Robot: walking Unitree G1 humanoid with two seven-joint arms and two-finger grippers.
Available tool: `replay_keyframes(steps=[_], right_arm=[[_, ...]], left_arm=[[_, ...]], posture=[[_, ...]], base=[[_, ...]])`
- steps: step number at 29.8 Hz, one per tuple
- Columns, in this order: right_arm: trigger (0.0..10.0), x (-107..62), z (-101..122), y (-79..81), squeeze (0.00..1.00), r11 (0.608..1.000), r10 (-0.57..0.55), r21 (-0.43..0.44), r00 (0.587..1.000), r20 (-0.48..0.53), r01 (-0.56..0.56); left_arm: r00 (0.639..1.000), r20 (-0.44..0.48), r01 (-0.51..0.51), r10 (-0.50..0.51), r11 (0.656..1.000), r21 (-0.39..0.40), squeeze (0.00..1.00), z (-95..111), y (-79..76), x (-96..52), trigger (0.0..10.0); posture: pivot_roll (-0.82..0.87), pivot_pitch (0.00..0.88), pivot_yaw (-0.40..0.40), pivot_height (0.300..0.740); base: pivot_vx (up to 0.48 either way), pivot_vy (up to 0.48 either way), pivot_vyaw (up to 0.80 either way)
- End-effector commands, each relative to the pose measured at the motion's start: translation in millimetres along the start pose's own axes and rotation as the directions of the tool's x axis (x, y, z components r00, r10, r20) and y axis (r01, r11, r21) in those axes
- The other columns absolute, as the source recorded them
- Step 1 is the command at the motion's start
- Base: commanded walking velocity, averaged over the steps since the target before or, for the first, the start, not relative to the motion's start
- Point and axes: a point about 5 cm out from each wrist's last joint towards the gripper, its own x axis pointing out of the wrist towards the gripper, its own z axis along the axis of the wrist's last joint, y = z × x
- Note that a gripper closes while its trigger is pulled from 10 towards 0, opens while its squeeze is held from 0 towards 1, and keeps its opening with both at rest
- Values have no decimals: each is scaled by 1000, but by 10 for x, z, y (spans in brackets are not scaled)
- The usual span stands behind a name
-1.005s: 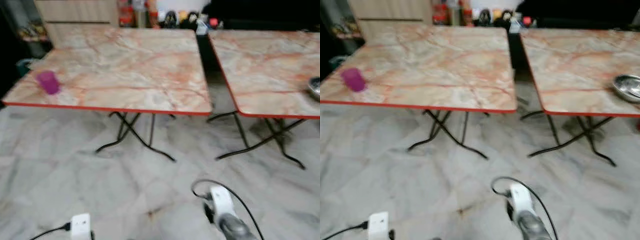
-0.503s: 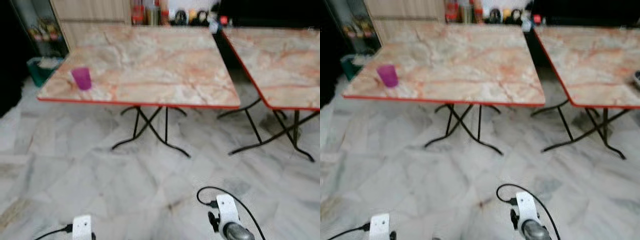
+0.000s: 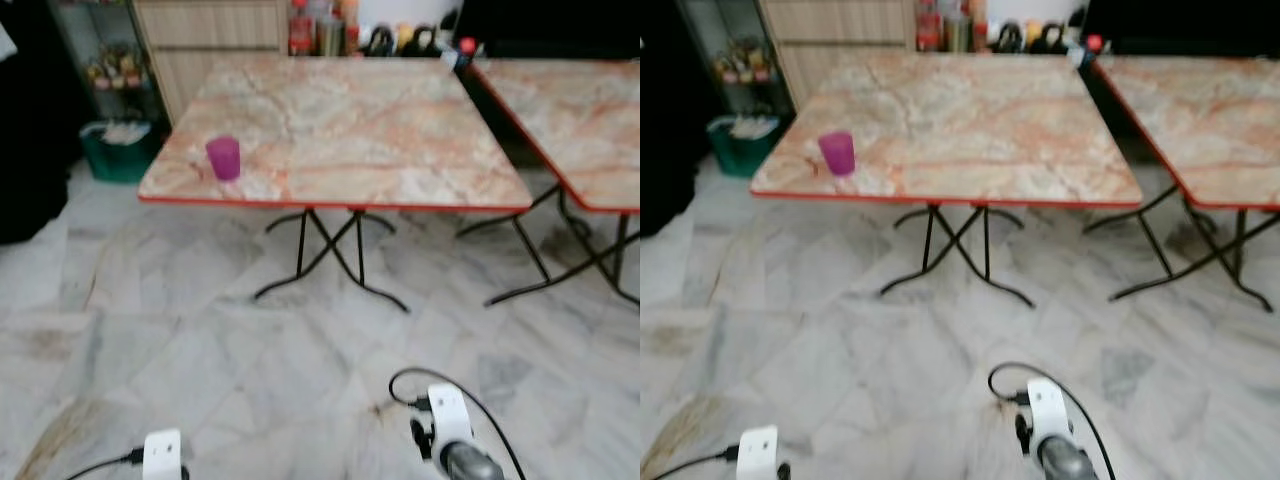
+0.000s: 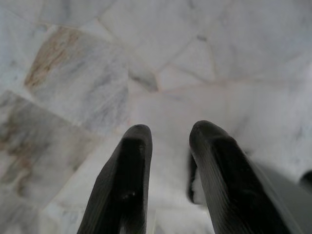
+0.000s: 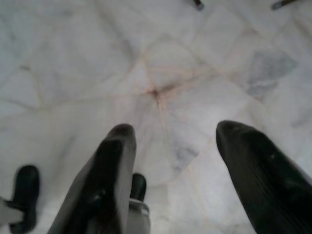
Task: Setting the table
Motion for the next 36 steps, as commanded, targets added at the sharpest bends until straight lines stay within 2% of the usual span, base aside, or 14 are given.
replay_keyframes(steps=[1,10,36], right_arm=[[10000,11,49,64,0,1000,15,0,1000,11,-15],[10000,10,40,76,0,1000,13,14,1000,12,-13],[10000,7,18,93,0,1000,17,10,1000,1,-17]], left_arm=[[999,-33,-16,16,1000,17,0,-105,73,-27,10000],[1000,-23,-2,2,1000,5,0,-79,40,-22,10000],[1000,-26,-3,3,1000,-5,0,-94,41,-27,10000]], posture=[[128,60,-34,715],[130,89,-36,715],[134,101,-37,715]], base=[[0,0,0],[54,0,0],[327,0,0]])
